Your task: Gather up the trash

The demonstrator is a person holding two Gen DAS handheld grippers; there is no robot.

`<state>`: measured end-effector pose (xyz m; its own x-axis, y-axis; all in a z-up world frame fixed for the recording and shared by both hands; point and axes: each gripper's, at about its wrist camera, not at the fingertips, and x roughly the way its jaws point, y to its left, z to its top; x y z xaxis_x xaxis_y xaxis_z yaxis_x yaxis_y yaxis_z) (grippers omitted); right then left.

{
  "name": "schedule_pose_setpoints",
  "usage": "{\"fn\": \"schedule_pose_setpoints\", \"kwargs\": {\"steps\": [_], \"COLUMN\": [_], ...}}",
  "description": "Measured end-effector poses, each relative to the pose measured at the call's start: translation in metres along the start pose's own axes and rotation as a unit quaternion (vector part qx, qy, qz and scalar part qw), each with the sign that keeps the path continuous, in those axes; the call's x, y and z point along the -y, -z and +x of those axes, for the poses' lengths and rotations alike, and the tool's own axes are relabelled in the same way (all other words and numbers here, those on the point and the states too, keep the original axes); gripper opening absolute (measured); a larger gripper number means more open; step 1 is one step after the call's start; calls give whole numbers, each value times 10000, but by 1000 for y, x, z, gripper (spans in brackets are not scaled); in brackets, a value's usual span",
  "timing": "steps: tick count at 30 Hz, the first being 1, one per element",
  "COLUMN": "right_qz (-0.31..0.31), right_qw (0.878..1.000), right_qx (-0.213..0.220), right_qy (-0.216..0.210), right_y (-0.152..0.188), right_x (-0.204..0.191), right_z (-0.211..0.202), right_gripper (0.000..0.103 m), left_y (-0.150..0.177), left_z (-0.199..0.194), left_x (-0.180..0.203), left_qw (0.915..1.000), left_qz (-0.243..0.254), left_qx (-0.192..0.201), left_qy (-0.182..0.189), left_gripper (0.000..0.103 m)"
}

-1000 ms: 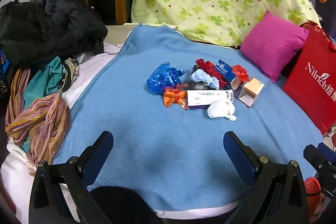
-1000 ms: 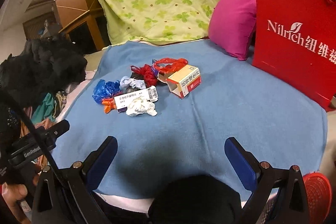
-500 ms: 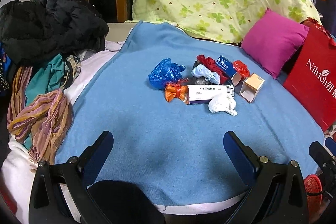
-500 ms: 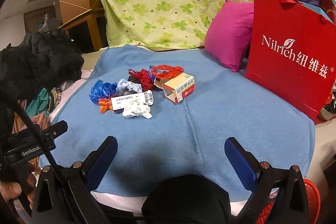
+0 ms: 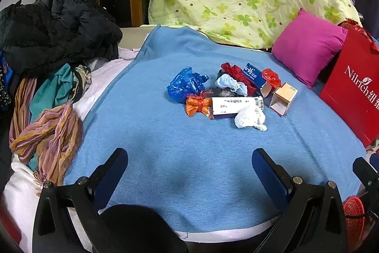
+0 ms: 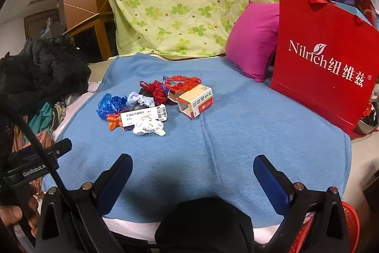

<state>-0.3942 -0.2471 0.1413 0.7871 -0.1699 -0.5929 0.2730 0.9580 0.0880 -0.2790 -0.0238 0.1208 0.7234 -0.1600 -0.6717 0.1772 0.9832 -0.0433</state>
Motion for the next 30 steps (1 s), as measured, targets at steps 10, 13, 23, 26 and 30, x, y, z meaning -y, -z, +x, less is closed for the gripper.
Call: {"fn": "schedule_pose_setpoints", "kwargs": {"steps": [10,13,23,26,30], "right_qz": [21,39,132,212,340], "right_qw": [9999,9999,9999,9997,9994], "right_qx": [82,105,24,-47,-73], "right_qy": [68,81,80,61,67], "right_y": [-2,-1,6,8,7], "right_x": [5,7,18,24,37], "right_z": [-5,-6,6,13,17], "right_gripper": [103,103,103,103,103], "left_y": [0,1,-2,-11,-29], "left_z": [1,3,38,56,91], "left_x": [11,13,39,55,87], "left_qw": [9999,9999,9984,9970,9947], "left_qz": [95,108,334,457,596], "left_qx": [-25,-57,-351,-439,-646], "left_qy": [26,64,293,436,540], "left_gripper": [103,103,103,103,103]}}
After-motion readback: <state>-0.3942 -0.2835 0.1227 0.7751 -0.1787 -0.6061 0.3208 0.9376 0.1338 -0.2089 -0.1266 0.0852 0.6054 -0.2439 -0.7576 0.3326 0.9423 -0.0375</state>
